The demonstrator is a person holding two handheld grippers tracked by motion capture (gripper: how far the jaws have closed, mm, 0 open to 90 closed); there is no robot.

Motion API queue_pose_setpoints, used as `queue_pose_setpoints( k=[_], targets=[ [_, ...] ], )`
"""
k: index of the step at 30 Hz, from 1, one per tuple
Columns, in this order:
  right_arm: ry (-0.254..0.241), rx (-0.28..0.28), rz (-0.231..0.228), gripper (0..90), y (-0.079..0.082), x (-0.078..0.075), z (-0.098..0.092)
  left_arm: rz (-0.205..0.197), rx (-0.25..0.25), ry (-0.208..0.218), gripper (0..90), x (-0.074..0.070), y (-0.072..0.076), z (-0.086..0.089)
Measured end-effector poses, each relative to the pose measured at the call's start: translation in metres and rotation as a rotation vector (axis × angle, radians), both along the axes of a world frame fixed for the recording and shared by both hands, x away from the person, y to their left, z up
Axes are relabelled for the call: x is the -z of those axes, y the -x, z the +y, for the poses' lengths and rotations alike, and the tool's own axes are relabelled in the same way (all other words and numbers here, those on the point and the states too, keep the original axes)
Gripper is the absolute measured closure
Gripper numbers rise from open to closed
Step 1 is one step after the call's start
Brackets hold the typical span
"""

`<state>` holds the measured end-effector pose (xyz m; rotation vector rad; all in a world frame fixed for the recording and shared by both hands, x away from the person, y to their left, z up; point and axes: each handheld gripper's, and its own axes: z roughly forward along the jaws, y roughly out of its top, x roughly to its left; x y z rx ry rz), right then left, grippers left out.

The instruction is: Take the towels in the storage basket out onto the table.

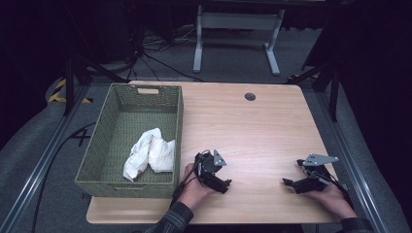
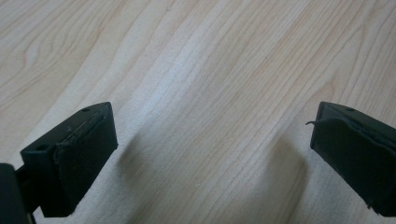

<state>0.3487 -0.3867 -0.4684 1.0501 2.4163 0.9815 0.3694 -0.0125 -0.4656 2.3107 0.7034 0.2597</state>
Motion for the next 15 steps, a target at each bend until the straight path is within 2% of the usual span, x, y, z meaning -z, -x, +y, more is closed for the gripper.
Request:
queue_pose_setpoints(
  k=[5,11,15],
  targets=[
    [0.0,0.003,-0.001,0.1,0.001,0.0,0.001,0.016,-0.003,-0.022,0.9,-0.003,0.002,0.002],
    [-0.002,0.004,-0.002,0.1,0.001,0.0,0.001,0.007,0.0,-0.037,0.9,-0.008,0.004,0.001],
    [-0.002,0.004,-0.003,0.1,0.001,0.0,0.001,-0.003,-0.006,-0.004,1.3,-0.014,0.001,0.003]
  ],
)
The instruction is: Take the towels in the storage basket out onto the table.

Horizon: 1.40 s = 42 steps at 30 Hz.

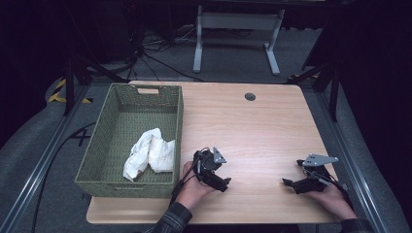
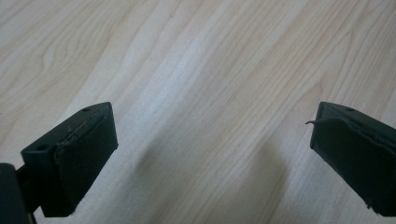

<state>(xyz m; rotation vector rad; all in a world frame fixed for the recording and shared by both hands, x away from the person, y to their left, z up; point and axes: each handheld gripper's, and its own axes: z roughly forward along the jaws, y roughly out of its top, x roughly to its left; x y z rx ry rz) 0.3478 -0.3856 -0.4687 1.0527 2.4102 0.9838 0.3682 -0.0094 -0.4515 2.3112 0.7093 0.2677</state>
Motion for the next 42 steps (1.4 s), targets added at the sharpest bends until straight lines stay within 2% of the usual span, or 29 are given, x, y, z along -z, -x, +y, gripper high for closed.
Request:
queue_pose_setpoints(
  k=[6,12,18,24,27,28,35,42],
  targets=[
    [0.0,0.0,0.0,0.1,0.0,0.0,0.0,0.019,0.001,-0.003,1.5,0.0,0.0,0.001],
    [0.0,-0.003,-0.001,0.1,0.0,0.0,0.0,0.003,0.002,-0.011,1.5,-0.004,0.001,0.0],
    [0.002,-0.008,0.002,0.1,0.001,0.0,-0.001,0.008,-0.012,0.018,1.5,-0.009,-0.002,0.003],
    [0.003,-0.009,0.003,0.1,0.001,0.0,-0.001,0.014,-0.012,0.009,1.5,-0.014,-0.001,0.002],
    [0.004,-0.015,-0.002,0.1,0.001,0.0,-0.001,0.009,-0.009,0.024,1.6,-0.017,-0.001,0.004],
    [0.004,-0.016,-0.002,0.1,0.001,0.0,-0.001,0.019,-0.02,0.032,1.6,-0.019,0.0,0.004],
    [0.004,-0.016,-0.002,0.1,0.001,0.0,-0.001,0.001,-0.011,0.029,1.6,-0.027,0.0,0.004],
    [0.004,-0.016,-0.002,0.1,0.001,0.0,-0.001,0.0,-0.01,0.053,1.8,-0.037,-0.001,0.006]
  ],
)
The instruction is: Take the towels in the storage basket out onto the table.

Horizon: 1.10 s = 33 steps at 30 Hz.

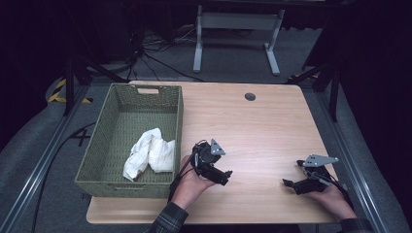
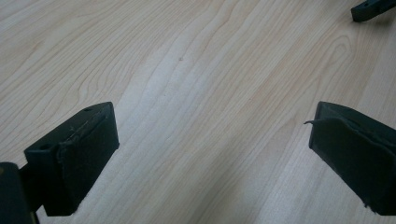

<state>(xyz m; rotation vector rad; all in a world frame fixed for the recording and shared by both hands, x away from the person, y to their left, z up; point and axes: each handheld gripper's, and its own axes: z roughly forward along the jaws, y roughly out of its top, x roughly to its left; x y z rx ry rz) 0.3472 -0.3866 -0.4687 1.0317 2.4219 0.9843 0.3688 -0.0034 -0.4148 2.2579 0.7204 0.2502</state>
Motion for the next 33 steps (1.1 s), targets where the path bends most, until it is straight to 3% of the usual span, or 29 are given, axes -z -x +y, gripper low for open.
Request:
queue_pose_setpoints(
  k=[17,33],
  targets=[
    [0.0,0.0,0.0,0.1,0.0,0.0,0.0,-0.011,0.052,0.027,2.6,-0.022,-0.004,0.001],
    [0.0,0.001,0.0,0.1,0.0,0.0,0.0,-0.008,0.06,0.034,3.0,-0.042,-0.013,0.008]
  ],
)
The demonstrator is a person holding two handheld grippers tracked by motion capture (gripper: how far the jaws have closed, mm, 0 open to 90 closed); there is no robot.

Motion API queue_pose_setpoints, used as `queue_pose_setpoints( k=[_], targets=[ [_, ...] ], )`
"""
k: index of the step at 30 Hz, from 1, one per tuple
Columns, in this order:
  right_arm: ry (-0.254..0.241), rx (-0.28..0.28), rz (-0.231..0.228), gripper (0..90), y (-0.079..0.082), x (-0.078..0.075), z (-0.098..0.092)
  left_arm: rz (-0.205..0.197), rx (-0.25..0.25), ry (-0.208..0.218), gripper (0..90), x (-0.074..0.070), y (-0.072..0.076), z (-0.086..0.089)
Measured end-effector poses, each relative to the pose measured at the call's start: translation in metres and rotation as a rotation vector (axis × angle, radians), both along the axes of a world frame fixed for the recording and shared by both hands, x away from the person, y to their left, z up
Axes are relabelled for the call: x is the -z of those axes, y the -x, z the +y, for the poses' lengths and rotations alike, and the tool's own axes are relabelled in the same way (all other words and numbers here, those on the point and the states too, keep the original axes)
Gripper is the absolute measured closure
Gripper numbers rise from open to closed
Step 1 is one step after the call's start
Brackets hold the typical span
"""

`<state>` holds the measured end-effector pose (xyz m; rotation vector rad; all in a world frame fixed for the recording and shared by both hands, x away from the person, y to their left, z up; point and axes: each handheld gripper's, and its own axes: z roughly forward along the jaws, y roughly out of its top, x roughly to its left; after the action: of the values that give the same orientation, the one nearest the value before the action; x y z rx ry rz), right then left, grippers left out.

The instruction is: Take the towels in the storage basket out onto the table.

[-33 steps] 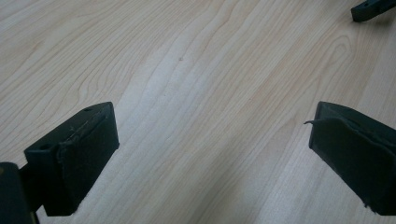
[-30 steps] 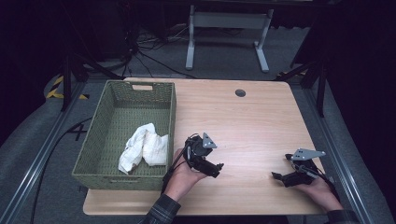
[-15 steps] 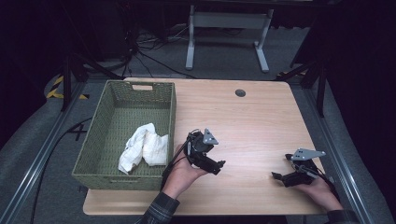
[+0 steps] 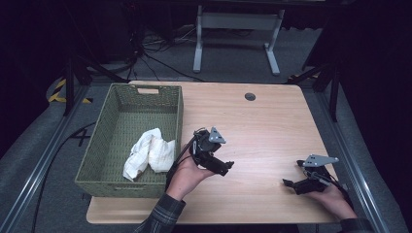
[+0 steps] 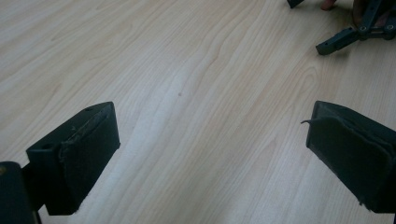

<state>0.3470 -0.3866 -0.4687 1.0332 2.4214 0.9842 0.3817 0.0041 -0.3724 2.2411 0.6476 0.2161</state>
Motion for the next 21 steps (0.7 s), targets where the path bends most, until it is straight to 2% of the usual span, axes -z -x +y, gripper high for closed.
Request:
queue_pose_setpoints(
  k=[4,11,12,17,21],
  targets=[
    [0.0,0.0,0.0,0.1,0.0,0.0,0.0,0.005,-0.006,0.015,3.1,-0.002,-0.003,0.004],
    [0.0,0.001,0.0,0.1,0.0,0.0,0.0,-0.005,-0.003,0.001,3.0,-0.013,-0.007,0.011],
    [0.0,0.001,0.0,0.1,0.0,0.0,0.0,0.002,-0.001,-0.001,3.0,-0.015,-0.007,0.013],
    [-0.002,0.002,0.0,0.1,0.0,0.0,0.0,-0.015,-0.009,0.004,3.1,-0.024,-0.01,0.025],
    [-0.002,0.002,0.0,0.1,0.0,0.0,0.0,-0.017,-0.023,0.023,3.4,-0.024,-0.012,0.034]
  ],
)
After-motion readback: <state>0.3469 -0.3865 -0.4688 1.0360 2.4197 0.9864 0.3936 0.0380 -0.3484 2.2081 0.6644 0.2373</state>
